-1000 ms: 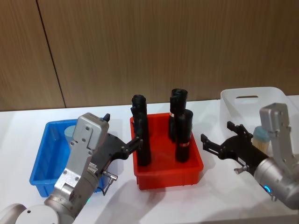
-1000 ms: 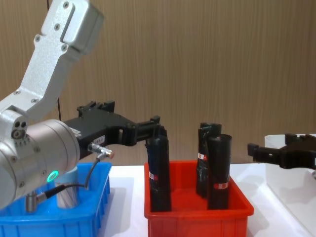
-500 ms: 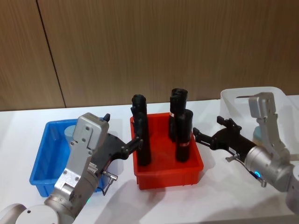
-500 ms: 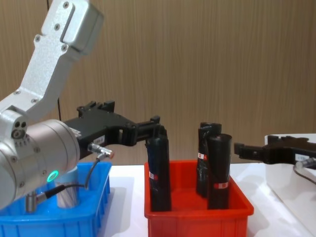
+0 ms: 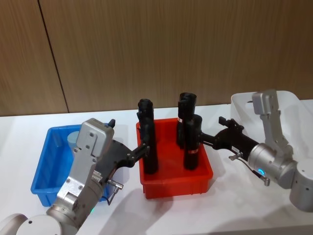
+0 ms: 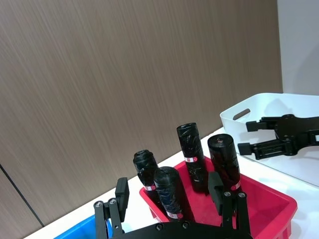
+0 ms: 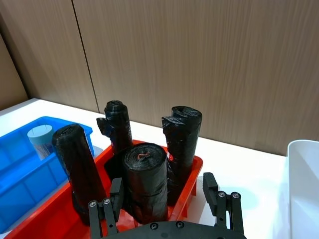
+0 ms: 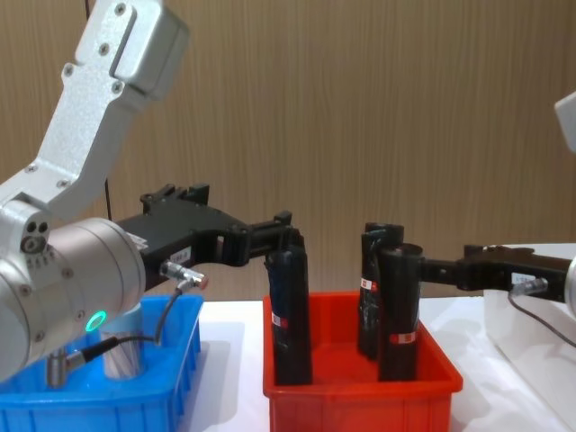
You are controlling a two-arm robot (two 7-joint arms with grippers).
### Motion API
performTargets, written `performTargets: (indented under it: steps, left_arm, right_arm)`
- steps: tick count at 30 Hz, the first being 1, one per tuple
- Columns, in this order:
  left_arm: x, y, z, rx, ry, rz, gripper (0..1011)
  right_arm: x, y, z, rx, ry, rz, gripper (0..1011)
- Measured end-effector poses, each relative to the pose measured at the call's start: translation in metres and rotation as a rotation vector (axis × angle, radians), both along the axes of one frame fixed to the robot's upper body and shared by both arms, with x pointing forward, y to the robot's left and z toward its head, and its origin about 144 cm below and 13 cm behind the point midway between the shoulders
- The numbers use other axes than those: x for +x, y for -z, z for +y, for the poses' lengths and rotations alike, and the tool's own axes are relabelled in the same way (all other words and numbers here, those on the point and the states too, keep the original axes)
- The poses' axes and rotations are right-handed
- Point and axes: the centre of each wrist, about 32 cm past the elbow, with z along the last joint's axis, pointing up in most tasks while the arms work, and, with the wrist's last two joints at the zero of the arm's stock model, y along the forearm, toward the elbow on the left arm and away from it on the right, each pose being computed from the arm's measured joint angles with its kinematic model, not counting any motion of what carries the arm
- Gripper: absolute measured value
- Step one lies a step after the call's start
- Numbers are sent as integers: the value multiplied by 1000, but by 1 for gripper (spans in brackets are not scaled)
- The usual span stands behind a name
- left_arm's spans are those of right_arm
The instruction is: Pick the cotton swabs from the blue box and place them into the white box.
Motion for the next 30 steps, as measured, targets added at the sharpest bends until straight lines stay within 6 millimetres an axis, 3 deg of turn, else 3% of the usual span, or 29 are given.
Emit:
performTargets:
  steps: [30]
  left_arm:
    - [0, 0, 0, 0, 0, 0, 1004]
  right_arm:
    - [37, 6, 9, 15, -86, 21, 1002]
